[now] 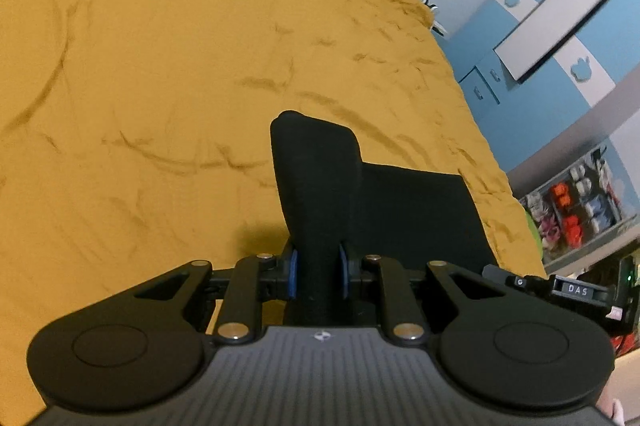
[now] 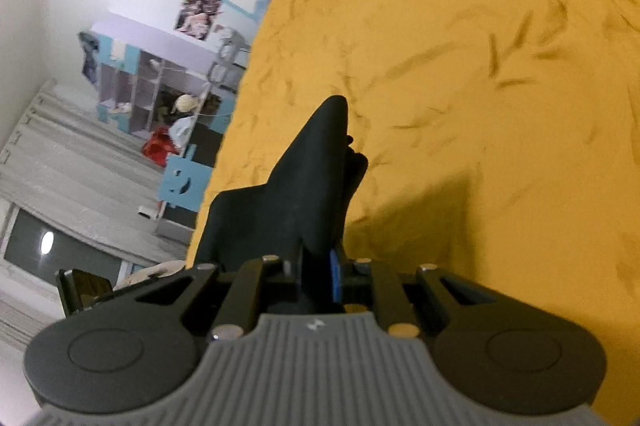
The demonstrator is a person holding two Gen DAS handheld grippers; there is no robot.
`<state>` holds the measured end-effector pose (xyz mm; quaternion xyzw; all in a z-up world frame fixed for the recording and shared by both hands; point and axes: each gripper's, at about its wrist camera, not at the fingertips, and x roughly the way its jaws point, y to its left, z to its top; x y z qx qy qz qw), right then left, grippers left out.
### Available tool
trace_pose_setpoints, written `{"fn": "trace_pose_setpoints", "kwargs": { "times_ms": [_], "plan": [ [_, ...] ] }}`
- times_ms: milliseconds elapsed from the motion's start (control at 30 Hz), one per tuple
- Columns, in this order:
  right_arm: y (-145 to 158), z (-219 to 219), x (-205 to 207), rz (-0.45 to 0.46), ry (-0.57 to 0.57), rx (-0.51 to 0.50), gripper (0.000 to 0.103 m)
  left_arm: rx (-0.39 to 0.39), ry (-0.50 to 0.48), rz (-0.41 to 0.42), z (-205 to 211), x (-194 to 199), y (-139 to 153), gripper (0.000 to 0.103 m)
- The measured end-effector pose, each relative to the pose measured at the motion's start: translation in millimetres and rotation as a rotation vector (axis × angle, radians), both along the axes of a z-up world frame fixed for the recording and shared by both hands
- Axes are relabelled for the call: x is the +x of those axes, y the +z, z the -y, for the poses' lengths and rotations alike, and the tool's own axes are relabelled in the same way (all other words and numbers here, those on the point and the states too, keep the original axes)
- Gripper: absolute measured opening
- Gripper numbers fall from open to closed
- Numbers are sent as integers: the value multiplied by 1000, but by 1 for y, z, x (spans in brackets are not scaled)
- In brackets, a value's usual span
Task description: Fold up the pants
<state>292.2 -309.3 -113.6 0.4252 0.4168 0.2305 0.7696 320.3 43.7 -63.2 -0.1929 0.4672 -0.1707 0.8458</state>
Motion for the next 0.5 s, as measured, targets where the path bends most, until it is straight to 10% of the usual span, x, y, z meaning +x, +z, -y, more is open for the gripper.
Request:
{"fn": "trace_pose_setpoints", "kwargs": {
  "times_ms": [500],
  "plan": [
    [-61,15,43,-84,-28,-98,8,-3,51,-98,-1,34,-78,23]
  ]
}}
